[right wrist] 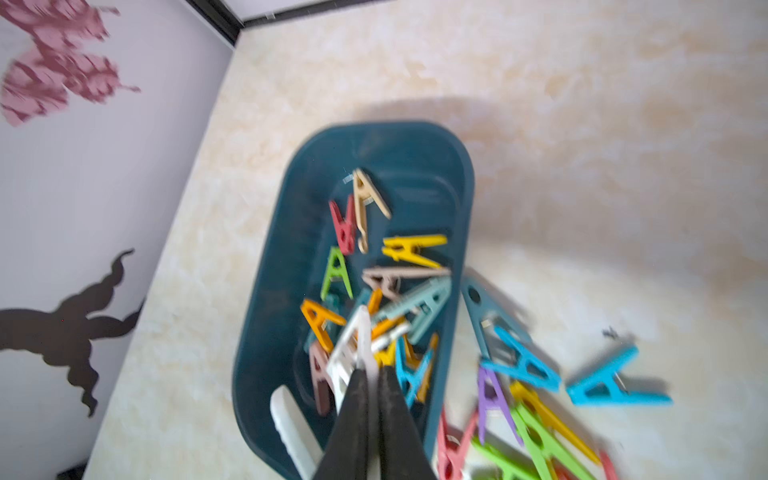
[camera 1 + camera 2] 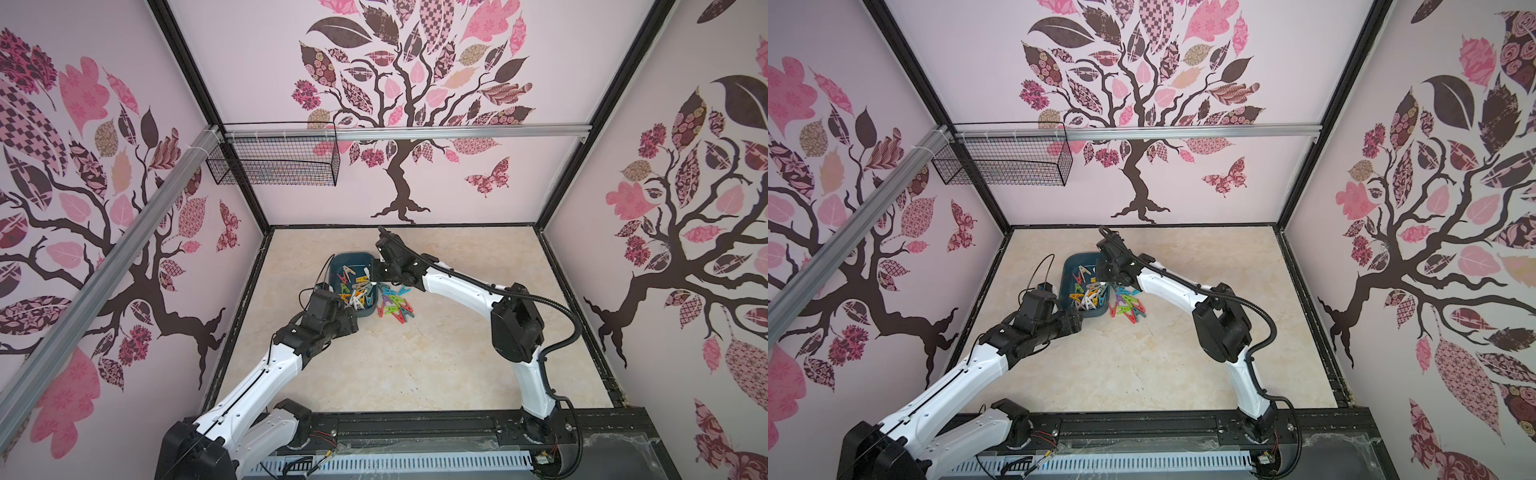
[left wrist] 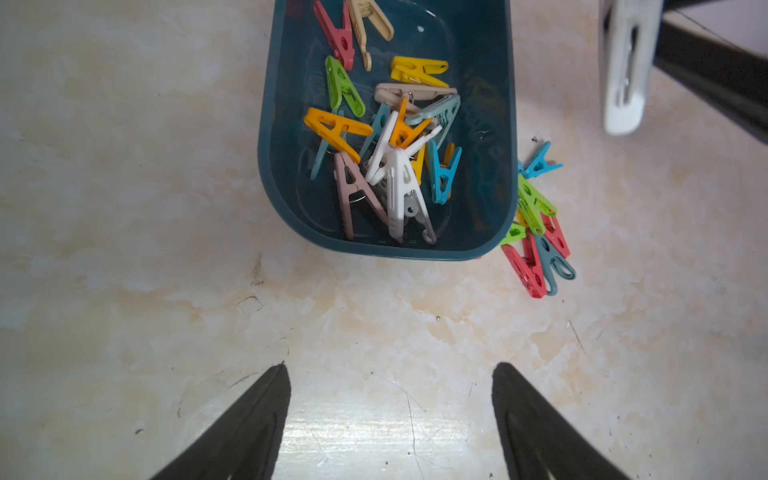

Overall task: Put the clothespins into the storage box
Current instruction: Place the clothespin in the storage box, then move the clothespin to the center of the board.

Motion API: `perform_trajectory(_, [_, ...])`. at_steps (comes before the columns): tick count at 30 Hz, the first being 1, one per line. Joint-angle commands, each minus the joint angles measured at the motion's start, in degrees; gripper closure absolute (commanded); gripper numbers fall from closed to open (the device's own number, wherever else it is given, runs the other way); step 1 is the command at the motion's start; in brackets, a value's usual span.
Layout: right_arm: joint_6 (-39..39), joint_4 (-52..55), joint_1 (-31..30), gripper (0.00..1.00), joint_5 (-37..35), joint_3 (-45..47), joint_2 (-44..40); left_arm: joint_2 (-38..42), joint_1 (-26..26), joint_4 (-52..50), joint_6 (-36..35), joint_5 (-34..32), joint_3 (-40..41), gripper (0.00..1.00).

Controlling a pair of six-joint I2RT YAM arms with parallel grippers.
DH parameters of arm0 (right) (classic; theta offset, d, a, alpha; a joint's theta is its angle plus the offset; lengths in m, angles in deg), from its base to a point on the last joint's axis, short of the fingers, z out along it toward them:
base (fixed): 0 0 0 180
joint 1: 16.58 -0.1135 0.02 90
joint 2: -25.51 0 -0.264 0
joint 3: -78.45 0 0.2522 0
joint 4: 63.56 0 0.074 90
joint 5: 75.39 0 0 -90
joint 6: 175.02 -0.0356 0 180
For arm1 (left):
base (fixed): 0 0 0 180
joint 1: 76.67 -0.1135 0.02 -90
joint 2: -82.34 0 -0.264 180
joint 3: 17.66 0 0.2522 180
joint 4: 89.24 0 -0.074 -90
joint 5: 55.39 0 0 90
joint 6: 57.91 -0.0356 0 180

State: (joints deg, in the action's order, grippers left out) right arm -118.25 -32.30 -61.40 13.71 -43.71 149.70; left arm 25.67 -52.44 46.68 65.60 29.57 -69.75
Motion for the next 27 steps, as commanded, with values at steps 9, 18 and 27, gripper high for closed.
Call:
perform_trajectory(9, [4.9, 10.4, 0.4, 0.71, -3.7, -20.2, 13.1, 1.7, -0.4, -1.1, -2.0, 0.2, 0.7, 0.20])
perform_trajectory(18, [4.9, -2.5, 2.2, 0.67, -6.6, 19.3, -10.3, 1.4, 1.5, 3.7, -8.9, 5.6, 1.1, 0.22])
perform_trajectory(27, [6.1, -3.3, 3.8, 0.54, -2.6, 34.7, -14.5, -6.0, 9.6, 9.4, -4.3, 4.9, 1.9, 0.23])
